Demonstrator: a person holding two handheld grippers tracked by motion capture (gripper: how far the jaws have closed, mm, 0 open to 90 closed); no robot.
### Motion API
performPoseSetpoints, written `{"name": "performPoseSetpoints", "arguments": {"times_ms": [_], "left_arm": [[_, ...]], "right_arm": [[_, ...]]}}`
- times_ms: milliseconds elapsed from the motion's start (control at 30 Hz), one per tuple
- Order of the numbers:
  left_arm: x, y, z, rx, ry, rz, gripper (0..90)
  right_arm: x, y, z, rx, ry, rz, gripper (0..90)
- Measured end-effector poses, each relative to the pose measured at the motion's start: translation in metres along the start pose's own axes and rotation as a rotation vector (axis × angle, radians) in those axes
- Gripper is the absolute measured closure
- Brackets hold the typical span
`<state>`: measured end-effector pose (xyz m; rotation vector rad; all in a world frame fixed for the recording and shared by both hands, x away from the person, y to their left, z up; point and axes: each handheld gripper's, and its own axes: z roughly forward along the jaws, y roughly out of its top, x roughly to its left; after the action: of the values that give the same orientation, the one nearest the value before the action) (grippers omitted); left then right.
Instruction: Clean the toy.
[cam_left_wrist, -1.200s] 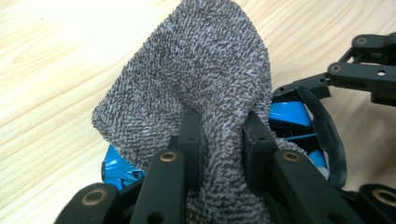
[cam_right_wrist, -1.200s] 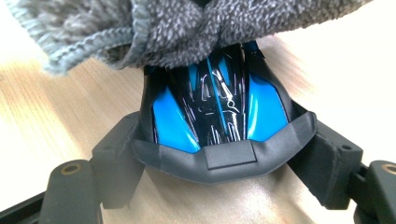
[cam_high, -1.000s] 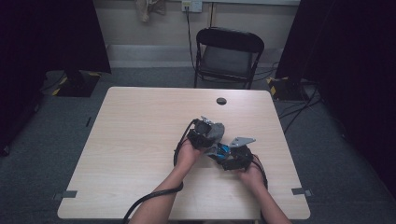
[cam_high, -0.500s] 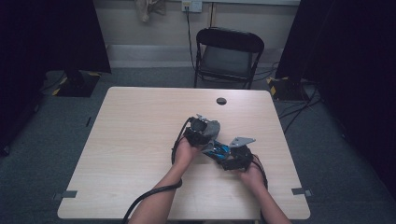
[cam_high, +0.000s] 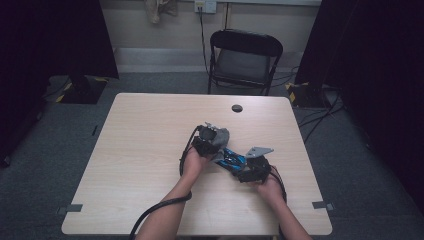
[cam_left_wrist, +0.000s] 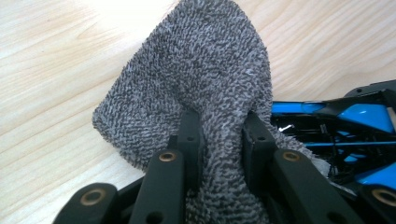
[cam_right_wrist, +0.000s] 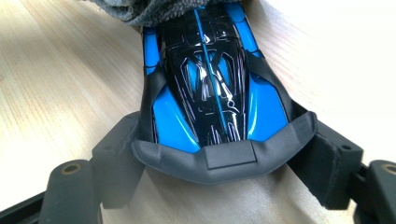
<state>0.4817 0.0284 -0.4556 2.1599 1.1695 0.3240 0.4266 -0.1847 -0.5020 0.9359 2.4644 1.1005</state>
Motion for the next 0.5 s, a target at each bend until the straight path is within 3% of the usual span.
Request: {"name": "performPoseSetpoints", "arguments": {"times_ms": [500], "left_arm": [[0.009, -0.005, -0.0012, 0.004, 0.017, -0.017, 73.5]], "right_arm": [[0.0001, 0.0, 0.0, 0.0, 0.0, 0.0, 24.2]]}}
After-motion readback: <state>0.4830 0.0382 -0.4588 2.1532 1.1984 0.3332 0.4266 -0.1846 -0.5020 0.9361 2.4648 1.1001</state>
